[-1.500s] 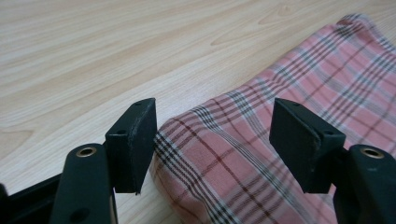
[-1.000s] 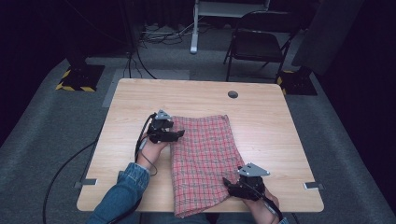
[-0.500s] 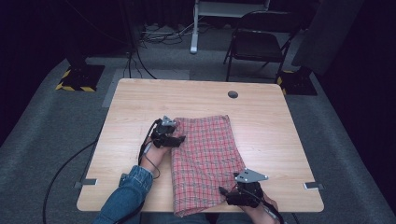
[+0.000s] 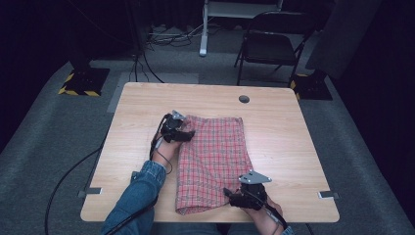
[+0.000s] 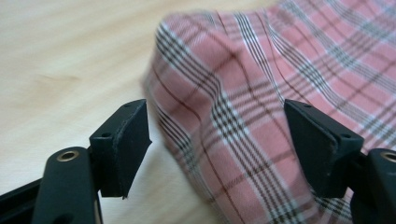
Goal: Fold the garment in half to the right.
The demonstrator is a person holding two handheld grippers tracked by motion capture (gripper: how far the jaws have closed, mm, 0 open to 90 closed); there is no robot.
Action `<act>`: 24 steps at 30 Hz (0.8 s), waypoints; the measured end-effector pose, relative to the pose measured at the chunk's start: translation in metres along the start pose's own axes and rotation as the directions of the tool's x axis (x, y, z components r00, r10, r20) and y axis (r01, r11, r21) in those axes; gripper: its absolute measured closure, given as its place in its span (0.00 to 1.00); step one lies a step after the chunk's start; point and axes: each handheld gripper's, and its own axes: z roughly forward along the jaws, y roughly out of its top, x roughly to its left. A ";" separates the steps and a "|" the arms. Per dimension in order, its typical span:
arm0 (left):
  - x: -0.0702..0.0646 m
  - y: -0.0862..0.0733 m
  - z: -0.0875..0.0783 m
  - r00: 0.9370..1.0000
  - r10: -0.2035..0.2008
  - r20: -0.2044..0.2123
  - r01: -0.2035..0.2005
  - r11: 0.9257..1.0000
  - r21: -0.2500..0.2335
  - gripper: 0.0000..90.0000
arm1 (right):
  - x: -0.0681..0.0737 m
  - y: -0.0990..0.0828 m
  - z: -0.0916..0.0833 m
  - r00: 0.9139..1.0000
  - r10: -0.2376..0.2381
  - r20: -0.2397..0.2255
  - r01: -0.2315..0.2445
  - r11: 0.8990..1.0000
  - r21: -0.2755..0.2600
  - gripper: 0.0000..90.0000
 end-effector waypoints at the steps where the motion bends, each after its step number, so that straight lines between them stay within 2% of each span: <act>1: 0.002 0.002 -0.006 1.000 -0.002 -0.017 0.002 1.000 -0.018 0.27 | 0.000 0.001 0.002 1.000 0.005 0.004 -0.005 1.000 -0.001 0.27; 4: 0.006 0.005 -0.024 0.998 -0.005 -0.066 0.001 0.998 -0.065 0.26 | 0.002 0.004 0.005 1.000 0.008 0.011 -0.008 1.000 -0.007 0.27; 6: 0.006 0.005 -0.036 0.997 -0.014 -0.077 0.007 0.996 -0.091 0.26 | 0.003 0.005 0.004 1.000 0.001 0.009 -0.001 1.000 -0.002 0.28; 8: 0.004 0.005 -0.048 0.997 -0.015 -0.072 0.007 0.994 -0.110 0.26 | 0.001 0.005 0.002 1.000 0.003 -0.003 -0.003 1.000 -0.008 0.28; 10: -0.002 0.003 -0.058 0.999 -0.004 -0.044 -0.002 0.992 -0.129 0.26 | -0.001 0.006 -0.004 1.000 -0.008 -0.008 0.008 1.000 -0.027 0.28; 11: -0.005 0.002 -0.063 0.999 0.015 -0.035 -0.019 0.992 -0.124 0.26 | -0.002 0.007 -0.007 1.000 -0.017 -0.008 0.017 0.999 -0.044 0.28; 12: -0.005 0.002 -0.063 0.999 0.015 -0.035 -0.019 0.992 -0.124 0.26 | -0.002 0.007 -0.007 1.000 -0.017 -0.008 0.017 0.999 -0.044 0.28; 13: -0.009 0.000 -0.068 0.999 0.030 -0.025 -0.033 0.992 -0.123 0.26 | -0.003 0.008 -0.011 1.000 -0.029 -0.012 0.028 0.998 -0.056 0.28; 14: -0.013 -0.003 -0.072 0.999 0.044 -0.012 -0.045 0.992 -0.119 0.26 | -0.005 0.010 -0.017 0.998 -0.061 -0.019 0.059 0.996 -0.068 0.25; 16: -0.023 -0.009 -0.081 0.998 0.069 0.011 -0.068 0.992 -0.111 0.26 | -0.008 0.011 -0.019 0.997 -0.075 -0.035 0.072 0.994 -0.077 0.25; 17: -0.028 -0.013 -0.086 0.996 0.082 0.028 -0.078 0.991 -0.109 0.26 | -0.010 0.011 -0.022 0.996 -0.088 -0.026 0.085 0.994 -0.074 0.25; 19: -0.041 -0.021 -0.095 0.992 0.117 0.053 -0.111 0.988 -0.105 0.26 | -0.019 0.012 -0.025 0.995 -0.091 -0.038 0.088 0.993 -0.085 0.24; 20: -0.053 -0.031 -0.106 0.985 0.156 0.072 -0.148 0.983 -0.106 0.26 | -0.029 0.011 -0.027 0.997 -0.067 -0.043 0.064 0.994 -0.086 0.23; 22: -0.064 -0.042 -0.115 0.976 0.195 0.092 -0.187 0.978 -0.093 0.26 | -0.037 0.009 -0.029 0.996 -0.053 -0.068 0.047 0.995 -0.089 0.23; 23: -0.064 -0.042 -0.115 0.976 0.195 0.092 -0.187 0.978 -0.093 0.27 | -0.037 0.009 -0.029 0.996 -0.053 -0.068 0.047 0.995 -0.089 0.23; 24: -0.069 -0.048 -0.118 0.973 0.210 0.100 -0.202 0.975 -0.088 0.27 | -0.040 0.008 -0.029 0.996 -0.054 -0.068 0.048 0.995 -0.083 0.23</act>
